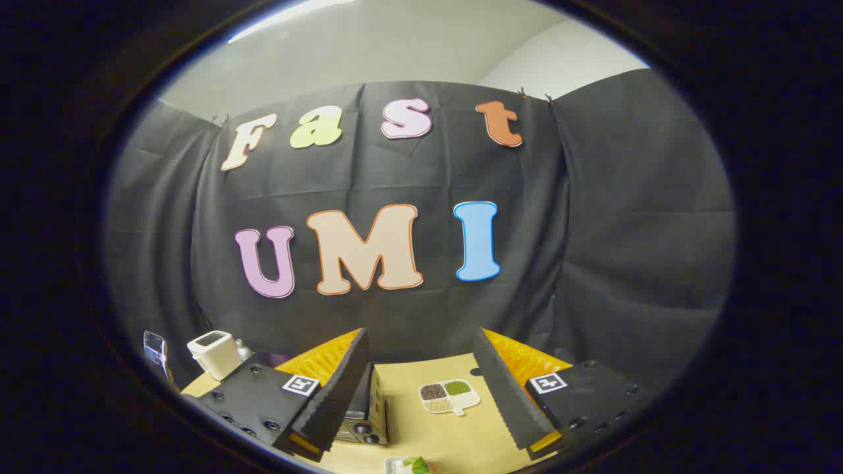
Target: Open the toaster oven, put the food inside, and close the toaster oven door.
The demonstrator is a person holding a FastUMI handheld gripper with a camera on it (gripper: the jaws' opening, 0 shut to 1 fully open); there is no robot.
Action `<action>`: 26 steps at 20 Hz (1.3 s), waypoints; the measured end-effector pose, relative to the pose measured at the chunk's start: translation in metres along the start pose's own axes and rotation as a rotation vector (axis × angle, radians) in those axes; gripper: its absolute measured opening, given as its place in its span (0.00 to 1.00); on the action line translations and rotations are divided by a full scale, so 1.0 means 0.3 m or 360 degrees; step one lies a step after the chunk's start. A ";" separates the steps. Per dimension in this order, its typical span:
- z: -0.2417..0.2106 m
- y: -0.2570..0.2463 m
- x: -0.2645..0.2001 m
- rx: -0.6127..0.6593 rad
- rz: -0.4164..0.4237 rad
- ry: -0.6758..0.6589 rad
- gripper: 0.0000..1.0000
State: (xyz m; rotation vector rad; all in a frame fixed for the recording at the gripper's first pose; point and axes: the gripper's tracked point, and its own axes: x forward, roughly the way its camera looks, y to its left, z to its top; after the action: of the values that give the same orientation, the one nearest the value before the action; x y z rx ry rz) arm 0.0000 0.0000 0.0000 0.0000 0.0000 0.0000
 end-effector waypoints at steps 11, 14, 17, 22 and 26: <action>0.000 0.104 -0.078 -0.0038 -0.0096 0.0008 1.00; -0.006 0.137 -0.092 -0.0026 -0.0101 0.0017 1.00; -0.008 0.169 -0.105 -0.0022 -0.0103 0.0015 1.00; -0.029 0.219 -0.142 -0.0033 -0.0113 0.0016 1.00; -0.114 0.301 -0.151 0.0012 -0.0092 0.0040 1.00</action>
State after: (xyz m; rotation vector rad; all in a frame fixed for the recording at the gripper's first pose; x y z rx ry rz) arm -0.0452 0.0903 -0.0342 0.0074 0.0251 -0.0577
